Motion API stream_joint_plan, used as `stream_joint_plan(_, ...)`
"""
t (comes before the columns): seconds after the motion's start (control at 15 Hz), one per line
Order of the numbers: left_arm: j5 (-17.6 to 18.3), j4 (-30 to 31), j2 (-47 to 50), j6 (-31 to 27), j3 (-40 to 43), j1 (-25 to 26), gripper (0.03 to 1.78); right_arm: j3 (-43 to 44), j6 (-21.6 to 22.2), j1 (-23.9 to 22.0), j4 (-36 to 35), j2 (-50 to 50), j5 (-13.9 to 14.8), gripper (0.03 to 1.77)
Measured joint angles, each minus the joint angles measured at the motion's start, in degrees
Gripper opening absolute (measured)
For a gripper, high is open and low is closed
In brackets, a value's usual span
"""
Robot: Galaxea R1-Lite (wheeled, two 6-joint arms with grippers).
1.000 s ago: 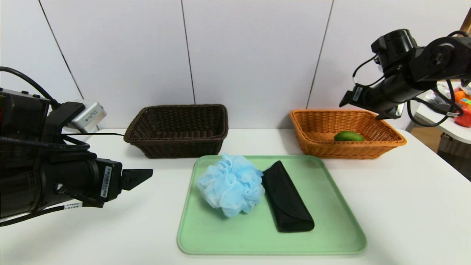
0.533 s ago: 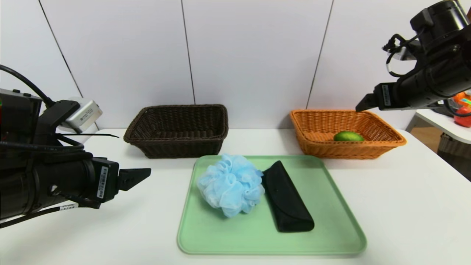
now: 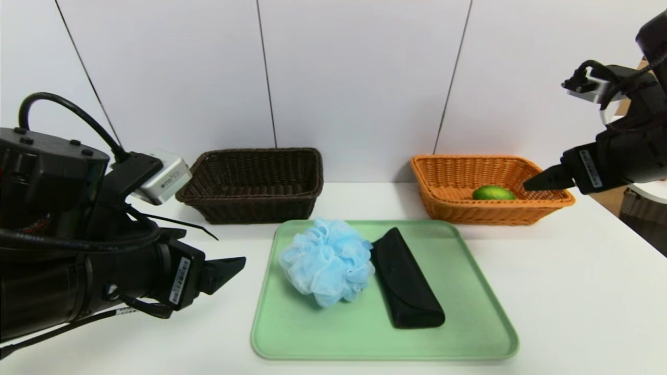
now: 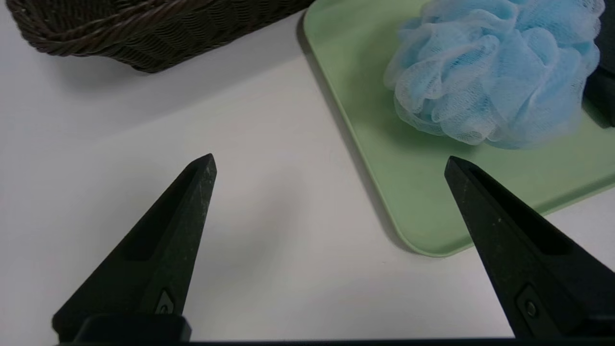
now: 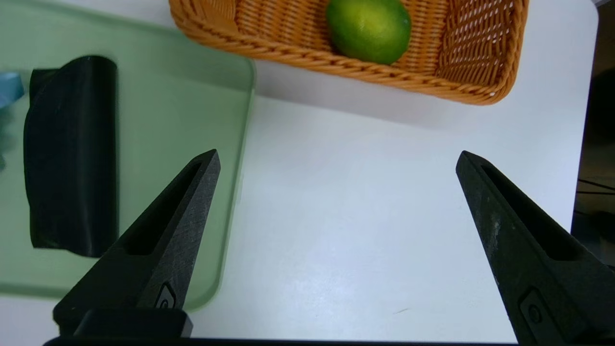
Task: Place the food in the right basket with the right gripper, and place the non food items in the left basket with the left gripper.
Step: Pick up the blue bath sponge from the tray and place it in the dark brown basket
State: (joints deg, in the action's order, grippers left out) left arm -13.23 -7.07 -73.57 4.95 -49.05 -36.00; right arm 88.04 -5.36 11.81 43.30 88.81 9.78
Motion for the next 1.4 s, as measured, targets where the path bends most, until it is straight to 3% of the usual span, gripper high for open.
stream_joint_plan(0.53, -0.46, 0.00, -10.61, 0.06, -7.78, -7.08, 1.69, -4.66, 0.16, 6.02, 0.22, -5.84, 3.39, 1.69)
stream_joint_plan(1.4, -3.44, -0.06, -30.54, 1.16, -21.92, -10.56, 1.69, -9.81, 0.07, 5.90, 0.05, -8.02, 4.24, 1.69)
